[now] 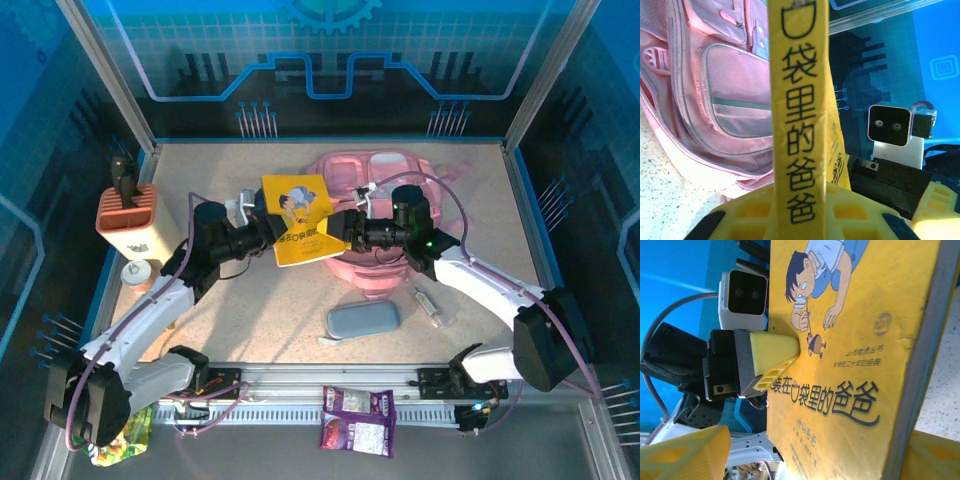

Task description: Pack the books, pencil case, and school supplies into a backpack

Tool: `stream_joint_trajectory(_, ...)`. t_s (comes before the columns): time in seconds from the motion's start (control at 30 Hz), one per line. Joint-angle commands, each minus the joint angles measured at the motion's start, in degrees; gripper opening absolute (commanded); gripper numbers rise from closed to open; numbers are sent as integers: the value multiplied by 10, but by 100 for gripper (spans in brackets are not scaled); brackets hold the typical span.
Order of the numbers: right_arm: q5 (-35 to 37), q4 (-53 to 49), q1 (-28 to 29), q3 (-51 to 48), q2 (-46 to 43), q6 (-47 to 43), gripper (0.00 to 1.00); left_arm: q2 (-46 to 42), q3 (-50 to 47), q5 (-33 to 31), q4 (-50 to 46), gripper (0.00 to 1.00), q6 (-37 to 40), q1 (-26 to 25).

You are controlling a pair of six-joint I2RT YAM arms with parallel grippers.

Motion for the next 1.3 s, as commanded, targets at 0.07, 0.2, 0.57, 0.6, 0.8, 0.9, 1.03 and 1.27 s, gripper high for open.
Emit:
stream_joint_trajectory(0.07,-20,10,7,4,5,-8,60,-9,4,-15,3,0,31,-19)
stream_joint_trajectory(0.2,-4,-53,8,13,4,-50,42,-14,4,-22,1,0,42,-27)
stream_joint_trajectory(0.57,107,-214,-13,38,-70,-160,0,-9,20,-35,-42,38,72,-38)
stream_joint_trajectory(0.6,116,-225,-18,37,-80,-168,0,-11,24,-38,-53,45,79,-38)
stream_joint_trajectory(0.8,167,-314,-69,27,-144,-223,0,-20,53,-82,-148,71,148,-39)
stream_joint_trajectory(0.9,197,-377,-95,25,-181,-249,0,-8,66,-106,-178,75,194,-48)
stream_joint_trajectory(1.03,238,-447,-132,12,-236,-260,0,42,109,-134,-212,81,286,-78)
stream_joint_trajectory(1.27,278,-564,-171,-9,-325,-262,0,159,201,-162,-209,81,421,-136)
